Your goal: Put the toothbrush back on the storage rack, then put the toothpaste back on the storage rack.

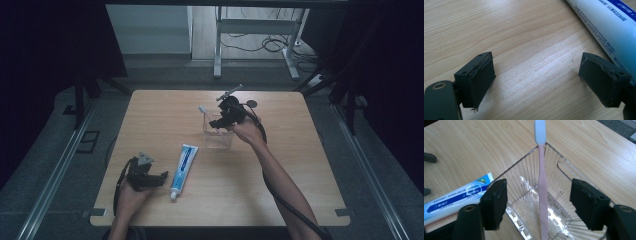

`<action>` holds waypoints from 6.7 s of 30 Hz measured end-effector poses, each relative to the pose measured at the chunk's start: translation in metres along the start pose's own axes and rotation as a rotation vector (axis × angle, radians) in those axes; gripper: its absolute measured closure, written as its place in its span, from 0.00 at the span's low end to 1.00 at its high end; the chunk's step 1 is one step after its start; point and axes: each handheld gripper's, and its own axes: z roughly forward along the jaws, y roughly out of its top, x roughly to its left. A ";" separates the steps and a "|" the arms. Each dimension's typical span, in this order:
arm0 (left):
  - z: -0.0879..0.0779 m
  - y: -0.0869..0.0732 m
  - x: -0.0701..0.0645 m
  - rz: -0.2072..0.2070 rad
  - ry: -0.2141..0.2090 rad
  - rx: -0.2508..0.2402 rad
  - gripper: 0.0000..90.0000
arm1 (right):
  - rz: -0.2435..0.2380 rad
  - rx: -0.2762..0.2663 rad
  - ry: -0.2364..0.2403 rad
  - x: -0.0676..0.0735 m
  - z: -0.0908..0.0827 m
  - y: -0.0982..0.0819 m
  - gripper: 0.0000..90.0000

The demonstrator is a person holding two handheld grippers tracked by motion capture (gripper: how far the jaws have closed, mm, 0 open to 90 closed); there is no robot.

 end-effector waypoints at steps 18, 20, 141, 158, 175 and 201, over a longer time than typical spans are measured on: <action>0.000 0.000 0.000 0.000 0.001 0.000 0.15 | -0.050 -0.012 -0.030 0.007 -0.025 -0.009 0.02; 0.000 0.000 0.000 0.000 0.001 0.000 0.15 | -0.050 -0.011 -0.035 0.008 -0.026 -0.010 0.00; 0.000 0.000 -0.002 -0.012 0.009 -0.007 0.15 | 0.145 -0.083 -0.125 0.001 -0.076 -0.249 0.00; -0.001 0.001 -0.003 -0.007 0.002 -0.003 0.19 | 0.150 -0.066 -0.154 0.001 -0.068 -0.267 0.00; -0.018 0.012 -0.012 -0.012 -0.082 -0.054 0.40 | 0.139 -0.072 -0.172 0.002 -0.068 -0.269 0.00; -0.026 0.037 -0.065 0.099 -0.237 -0.024 0.82 | 0.139 -0.072 -0.173 0.002 -0.068 -0.269 0.00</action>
